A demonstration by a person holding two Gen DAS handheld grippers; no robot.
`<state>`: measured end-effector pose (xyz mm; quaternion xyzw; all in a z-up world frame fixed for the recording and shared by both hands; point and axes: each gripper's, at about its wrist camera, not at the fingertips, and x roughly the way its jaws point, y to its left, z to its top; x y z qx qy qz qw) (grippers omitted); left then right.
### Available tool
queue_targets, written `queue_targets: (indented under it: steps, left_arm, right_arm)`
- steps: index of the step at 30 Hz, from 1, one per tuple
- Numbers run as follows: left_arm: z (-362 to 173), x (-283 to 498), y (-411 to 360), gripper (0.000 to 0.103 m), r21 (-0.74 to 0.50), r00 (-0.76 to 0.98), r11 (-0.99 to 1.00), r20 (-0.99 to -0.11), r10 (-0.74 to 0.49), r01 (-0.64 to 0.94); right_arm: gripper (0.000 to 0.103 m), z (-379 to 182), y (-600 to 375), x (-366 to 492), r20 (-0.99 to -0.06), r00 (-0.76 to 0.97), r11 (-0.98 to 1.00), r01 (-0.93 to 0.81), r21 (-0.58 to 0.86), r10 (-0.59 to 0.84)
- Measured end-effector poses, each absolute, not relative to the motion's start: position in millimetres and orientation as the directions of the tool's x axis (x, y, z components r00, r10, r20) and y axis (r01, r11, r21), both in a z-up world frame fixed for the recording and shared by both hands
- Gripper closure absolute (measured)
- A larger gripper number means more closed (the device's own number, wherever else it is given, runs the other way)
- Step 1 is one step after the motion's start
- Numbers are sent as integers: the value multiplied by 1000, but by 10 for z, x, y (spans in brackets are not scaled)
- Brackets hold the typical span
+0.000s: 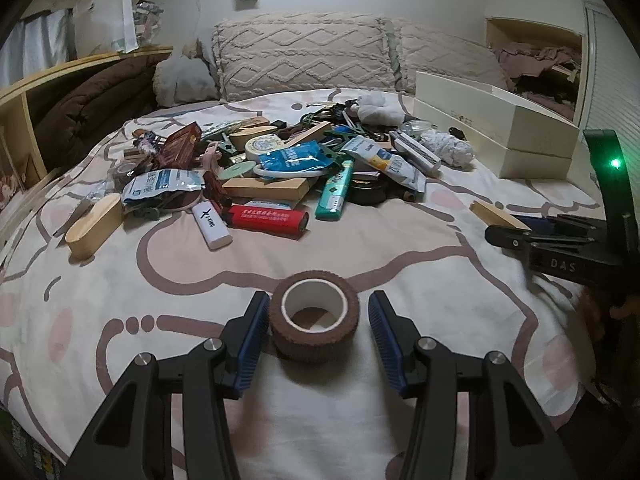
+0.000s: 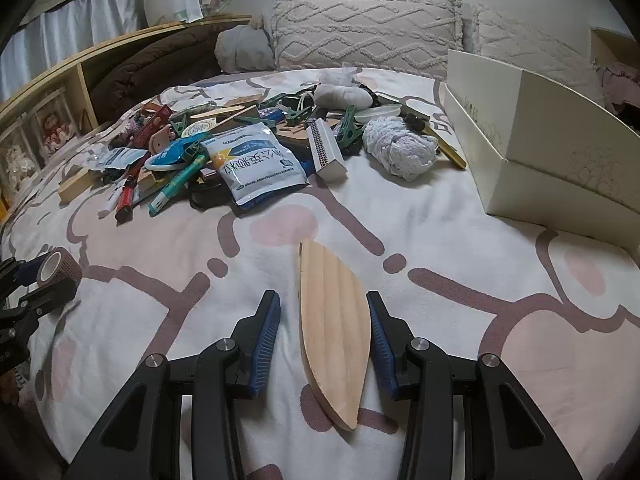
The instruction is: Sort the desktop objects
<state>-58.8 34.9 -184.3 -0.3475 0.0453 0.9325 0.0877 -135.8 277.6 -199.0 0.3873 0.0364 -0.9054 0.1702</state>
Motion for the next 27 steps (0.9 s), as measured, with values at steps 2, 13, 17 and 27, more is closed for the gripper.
queue_targets:
  steps: [2,13,17,27]
  left_arm:
    - [-1841,-576,368,53,33,-746,-979,-653,131,-201]
    - [-1835,-567,356,59,17,-743,-980,-654,140,-200]
    - [-1823,-566,340,59,5,-741,-980,-655,145,-197]
    - [-1766,-598,360,59,-7,-740,-980,-654,154,-199]
  right_arm:
    - [59,-1990,2778,-1356,-710,-645,-940,335,67,-281]
    - [69,-1986,2824,-1328,-686,-671,-946,313,81,-281]
    - [70,-1986,2830,-1320,-681,-675,-946,313,83,-283]
    - [70,-1943,2832,-1286,-676,-682,-946,314,74,-279]
